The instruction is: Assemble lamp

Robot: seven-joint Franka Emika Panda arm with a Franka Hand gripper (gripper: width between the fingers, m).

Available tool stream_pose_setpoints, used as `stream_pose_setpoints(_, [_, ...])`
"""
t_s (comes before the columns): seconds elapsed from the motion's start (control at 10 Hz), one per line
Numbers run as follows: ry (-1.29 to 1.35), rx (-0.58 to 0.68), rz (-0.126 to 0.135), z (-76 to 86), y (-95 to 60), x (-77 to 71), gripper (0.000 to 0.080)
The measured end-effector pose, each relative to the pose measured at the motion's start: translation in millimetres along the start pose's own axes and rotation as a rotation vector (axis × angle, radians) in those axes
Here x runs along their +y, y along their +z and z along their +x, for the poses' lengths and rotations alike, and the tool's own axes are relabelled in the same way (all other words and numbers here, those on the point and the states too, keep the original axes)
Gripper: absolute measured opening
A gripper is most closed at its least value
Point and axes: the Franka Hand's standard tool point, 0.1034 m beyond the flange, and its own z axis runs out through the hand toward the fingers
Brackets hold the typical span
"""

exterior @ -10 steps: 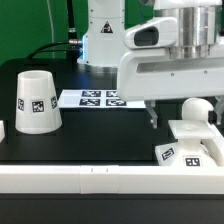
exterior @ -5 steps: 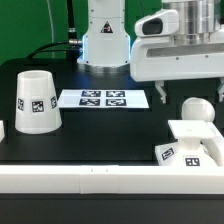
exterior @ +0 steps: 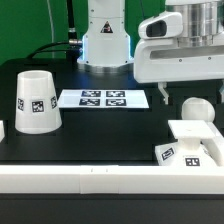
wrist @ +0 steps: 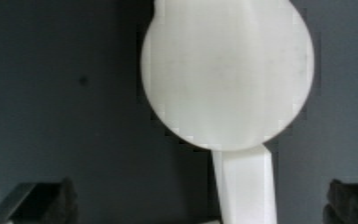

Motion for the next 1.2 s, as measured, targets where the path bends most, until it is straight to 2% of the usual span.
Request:
stream_pose_setpoints(0.2, [-0.011,-0.006,0.000,-2.8,1.7,-2.3,0.0699])
stream_pose_setpoints(0.3, [-0.031,-0.106,-0.017,-11.1,1.7,-2.2,0.0699])
stream_pose_setpoints(0.4, [-0.063,-0.145,-0.015,-4.9,-0.7,-6.6,0.0699])
stream_pose_setpoints(0.6, [-0.123,-0.255,-0.007,-1.8,1.0,-6.0,0.0699])
stream_pose_setpoints(0.8, [-0.118,-0.384,-0.020,-8.2,1.0,-3.8,0.0699])
stream_pose_setpoints(0.9, [-0.117,-0.417,-0.022,-5.5,2.3,-5.2,0.0699])
stream_pose_setpoints(1.0, [-0.099,-0.507,-0.040,-13.1,2.8,-8.2,0.0699])
stream_pose_setpoints(1.2, [-0.072,-0.625,-0.059,-12.7,8.2,-9.7,0.0699])
